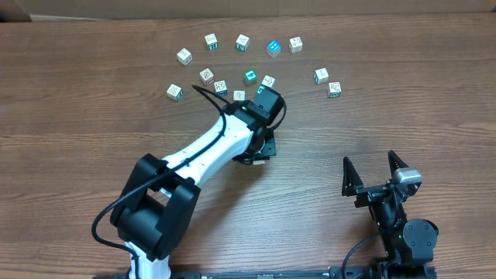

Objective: Form a horizontal line
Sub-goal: 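Lift the held block and carry it toward the front right of the table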

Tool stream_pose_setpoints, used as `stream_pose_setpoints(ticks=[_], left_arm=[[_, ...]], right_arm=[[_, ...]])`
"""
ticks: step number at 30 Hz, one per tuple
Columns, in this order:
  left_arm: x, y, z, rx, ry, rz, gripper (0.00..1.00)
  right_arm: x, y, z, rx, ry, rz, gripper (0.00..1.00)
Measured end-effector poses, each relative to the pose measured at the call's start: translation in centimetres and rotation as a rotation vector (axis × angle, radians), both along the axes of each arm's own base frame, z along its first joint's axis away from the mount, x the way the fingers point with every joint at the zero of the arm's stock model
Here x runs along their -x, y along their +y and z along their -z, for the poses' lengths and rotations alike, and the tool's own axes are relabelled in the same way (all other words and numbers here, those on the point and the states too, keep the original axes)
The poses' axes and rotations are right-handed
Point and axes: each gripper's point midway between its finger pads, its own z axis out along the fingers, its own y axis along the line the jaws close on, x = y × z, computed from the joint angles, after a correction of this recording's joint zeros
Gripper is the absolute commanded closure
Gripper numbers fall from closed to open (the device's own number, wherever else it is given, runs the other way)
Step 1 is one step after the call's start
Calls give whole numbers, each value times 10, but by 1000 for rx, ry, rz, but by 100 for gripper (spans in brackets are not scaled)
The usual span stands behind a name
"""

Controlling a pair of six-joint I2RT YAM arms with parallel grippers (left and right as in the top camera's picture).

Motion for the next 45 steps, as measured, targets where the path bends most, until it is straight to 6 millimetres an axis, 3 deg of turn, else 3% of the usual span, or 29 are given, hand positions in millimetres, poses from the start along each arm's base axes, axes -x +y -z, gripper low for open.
stream_pose_setpoints(ticks=[10, 18, 45], left_arm=[[10, -41, -4, 37, -72, -6, 94], [19, -56, -5, 20, -120, -3, 94], [24, -75, -7, 19, -196, 8, 96]], right_arm=[[0, 0, 0, 0, 1, 0, 0], [0, 0, 0, 0, 0, 0, 0], [0, 0, 0, -1, 1, 0, 0]])
